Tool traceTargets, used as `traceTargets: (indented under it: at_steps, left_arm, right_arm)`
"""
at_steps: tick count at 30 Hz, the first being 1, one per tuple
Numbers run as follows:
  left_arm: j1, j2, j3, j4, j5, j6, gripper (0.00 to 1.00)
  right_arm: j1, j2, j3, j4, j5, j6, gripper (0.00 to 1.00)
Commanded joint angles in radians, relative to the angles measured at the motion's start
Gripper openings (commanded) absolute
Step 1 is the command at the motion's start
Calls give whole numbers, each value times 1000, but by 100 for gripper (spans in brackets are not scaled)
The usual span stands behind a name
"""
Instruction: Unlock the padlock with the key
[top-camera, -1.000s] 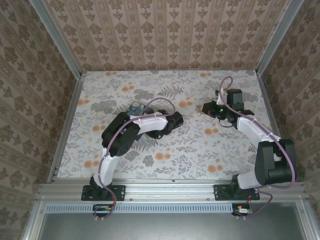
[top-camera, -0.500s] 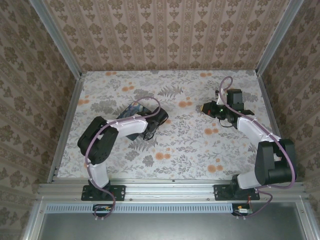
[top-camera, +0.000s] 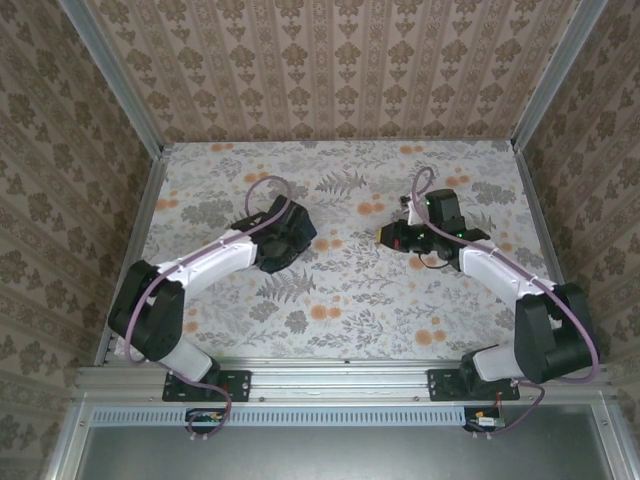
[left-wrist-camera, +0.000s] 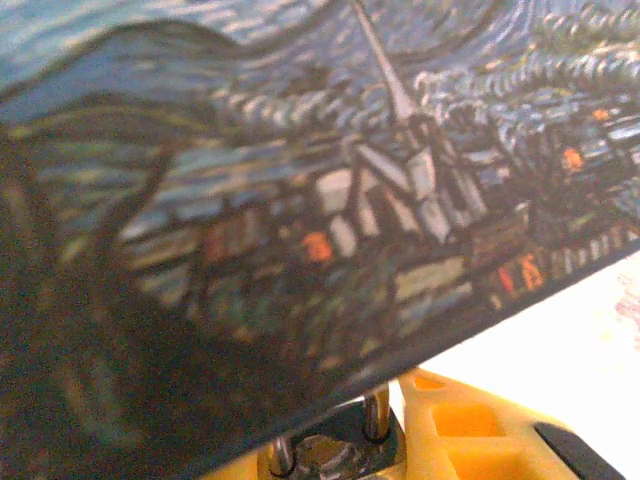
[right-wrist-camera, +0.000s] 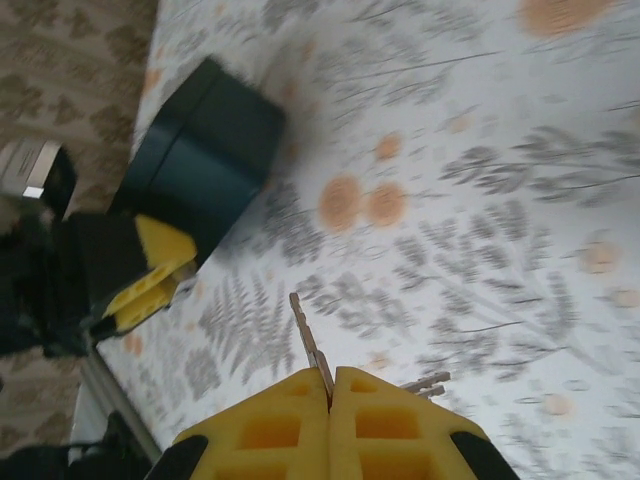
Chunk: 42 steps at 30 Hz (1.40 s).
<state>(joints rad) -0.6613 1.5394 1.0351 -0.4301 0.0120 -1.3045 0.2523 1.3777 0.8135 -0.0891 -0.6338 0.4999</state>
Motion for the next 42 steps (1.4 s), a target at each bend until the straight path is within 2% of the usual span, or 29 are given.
traceTargets:
  at_steps: [1,4,11,14,18,28,42]
  left_arm:
    - [38,-60,-22,44,154,77,5]
    - [76,-93,-33,58,216,92,5]
    - [121,-151,-82,160,318,35,5]
    - [122,-171,-95,181,343,11,5]
    - [130,-201,-145,227,372,-42,4]
    - [159,-277,-249,327,418,-116,4]
    - [176,-304,-273,329,439,-128,4]
  right_arm:
    - [73,-38,-23,17,-100,4,0]
    - [145,-52,-62,92,-147,55,0]
    - [304,-35,-136,351,-87,235,0]
    - [350,5,-135,463,-46,290,0]
    - [361,60,-134,586,-3,344,0]
    - [389,104,-83,567,52,319,0]
    - [416,168,-49,600,93,310,0]
